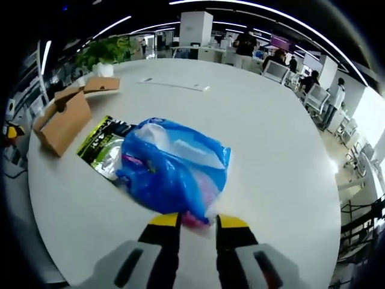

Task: Operate the shoe box by opening the lid, removing the specified soft item, and placing it in the target area until the item is outside and the box remains undamaged.

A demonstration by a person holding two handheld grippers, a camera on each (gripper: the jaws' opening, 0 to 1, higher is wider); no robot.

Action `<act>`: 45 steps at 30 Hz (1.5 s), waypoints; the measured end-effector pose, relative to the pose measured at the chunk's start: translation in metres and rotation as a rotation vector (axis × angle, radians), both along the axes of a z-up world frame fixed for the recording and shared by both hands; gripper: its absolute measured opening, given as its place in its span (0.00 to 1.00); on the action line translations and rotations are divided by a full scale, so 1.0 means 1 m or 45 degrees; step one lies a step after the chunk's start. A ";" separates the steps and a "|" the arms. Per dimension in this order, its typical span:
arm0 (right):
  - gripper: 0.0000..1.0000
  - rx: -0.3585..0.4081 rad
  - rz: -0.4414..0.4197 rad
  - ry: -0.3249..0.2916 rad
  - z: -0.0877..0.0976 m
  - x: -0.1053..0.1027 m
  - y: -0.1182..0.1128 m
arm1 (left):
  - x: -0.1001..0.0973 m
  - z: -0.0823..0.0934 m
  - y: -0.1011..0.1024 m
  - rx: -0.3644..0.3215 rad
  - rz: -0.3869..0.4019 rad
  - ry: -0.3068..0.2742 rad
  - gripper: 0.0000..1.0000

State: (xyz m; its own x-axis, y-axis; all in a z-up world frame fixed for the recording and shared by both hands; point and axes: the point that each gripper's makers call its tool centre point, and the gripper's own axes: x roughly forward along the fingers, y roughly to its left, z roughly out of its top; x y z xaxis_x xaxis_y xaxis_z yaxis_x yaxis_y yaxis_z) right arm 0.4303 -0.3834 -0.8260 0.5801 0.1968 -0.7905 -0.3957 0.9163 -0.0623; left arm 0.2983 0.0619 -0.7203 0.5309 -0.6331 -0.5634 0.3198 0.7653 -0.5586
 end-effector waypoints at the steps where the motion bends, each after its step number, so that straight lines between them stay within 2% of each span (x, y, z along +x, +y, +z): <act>1: 0.20 -0.003 0.003 0.000 0.000 0.000 0.000 | 0.000 0.000 0.000 0.000 0.000 -0.001 0.29; 5: 0.25 -0.076 0.023 0.000 0.001 -0.006 -0.005 | 0.001 0.002 -0.001 0.002 -0.005 -0.010 0.29; 8: 0.27 -0.039 -0.017 -0.016 0.008 -0.011 -0.004 | 0.001 0.003 -0.001 0.000 -0.007 -0.017 0.29; 16: 0.31 -0.019 -0.017 -0.086 0.031 -0.023 0.008 | 0.007 0.009 -0.003 -0.012 -0.020 -0.042 0.29; 23: 0.34 0.038 0.042 -0.144 0.055 -0.029 0.042 | 0.007 0.012 -0.001 -0.020 -0.028 -0.058 0.29; 26: 0.34 0.139 0.076 -0.177 0.066 -0.029 0.066 | 0.007 0.013 0.004 -0.019 -0.028 -0.067 0.29; 30: 0.34 0.183 0.098 -0.178 0.073 -0.031 0.086 | 0.008 0.016 0.011 -0.015 -0.023 -0.076 0.30; 38: 0.34 0.223 0.204 -0.193 0.087 -0.035 0.131 | 0.014 0.024 0.033 -0.010 0.012 -0.103 0.30; 45: 0.33 0.246 0.267 -0.195 0.094 -0.034 0.159 | 0.014 0.030 0.045 -0.007 0.039 -0.124 0.30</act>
State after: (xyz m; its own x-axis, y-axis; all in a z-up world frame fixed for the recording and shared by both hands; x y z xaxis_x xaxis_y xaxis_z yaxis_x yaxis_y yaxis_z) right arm 0.3968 -0.2246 -0.7323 0.6202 0.4628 -0.6334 -0.5768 0.8163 0.0317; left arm 0.3123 0.1065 -0.6903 0.6023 -0.6185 -0.5047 0.3494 0.7727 -0.5300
